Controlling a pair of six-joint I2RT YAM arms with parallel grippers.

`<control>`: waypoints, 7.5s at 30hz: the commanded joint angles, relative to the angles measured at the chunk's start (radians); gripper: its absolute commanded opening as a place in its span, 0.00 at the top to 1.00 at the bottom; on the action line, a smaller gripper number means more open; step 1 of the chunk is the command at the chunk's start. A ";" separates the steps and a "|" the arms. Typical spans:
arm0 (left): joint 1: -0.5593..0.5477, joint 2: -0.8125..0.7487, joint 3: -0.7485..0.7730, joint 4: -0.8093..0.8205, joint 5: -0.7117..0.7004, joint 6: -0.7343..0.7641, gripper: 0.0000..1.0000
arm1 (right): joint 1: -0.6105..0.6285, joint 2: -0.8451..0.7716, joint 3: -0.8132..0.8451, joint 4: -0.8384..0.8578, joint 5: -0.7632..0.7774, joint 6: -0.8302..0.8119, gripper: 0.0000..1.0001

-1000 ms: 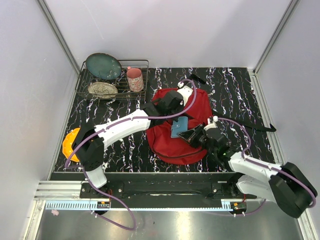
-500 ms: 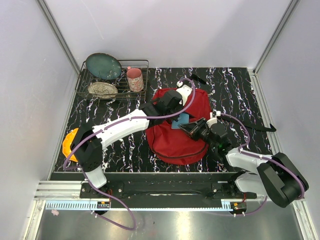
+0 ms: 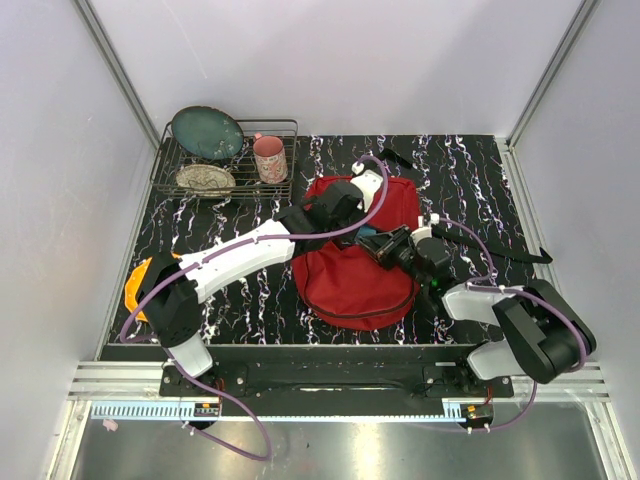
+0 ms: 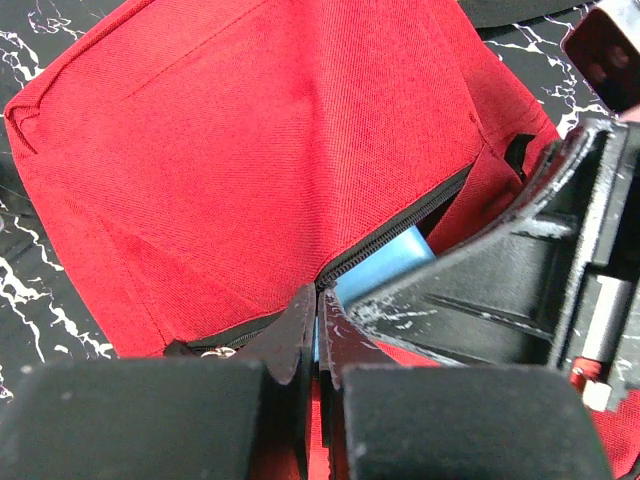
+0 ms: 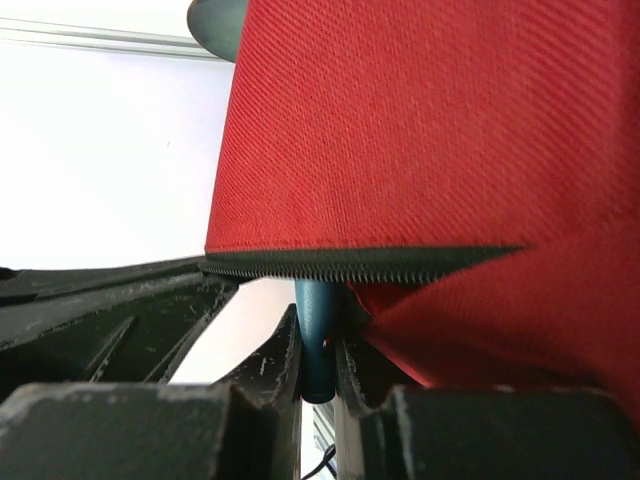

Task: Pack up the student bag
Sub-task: Place the personal item in the student bag, then zip the student bag at the center of the board.

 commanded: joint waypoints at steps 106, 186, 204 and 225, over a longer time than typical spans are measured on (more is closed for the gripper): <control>0.375 -0.452 -0.801 0.519 0.399 -0.501 0.01 | 0.033 0.100 0.671 -1.094 0.074 -0.764 0.61; 0.433 -0.138 -0.731 0.970 0.599 -0.797 0.01 | 0.281 0.149 0.714 -0.836 0.440 -0.776 0.96; 0.446 0.017 -0.794 1.294 0.638 -0.970 0.83 | 0.283 0.128 0.677 -0.818 0.417 -0.721 0.96; 0.476 -0.148 -0.904 1.091 0.569 -0.832 1.00 | 0.195 0.002 0.588 -0.844 0.492 -0.683 1.00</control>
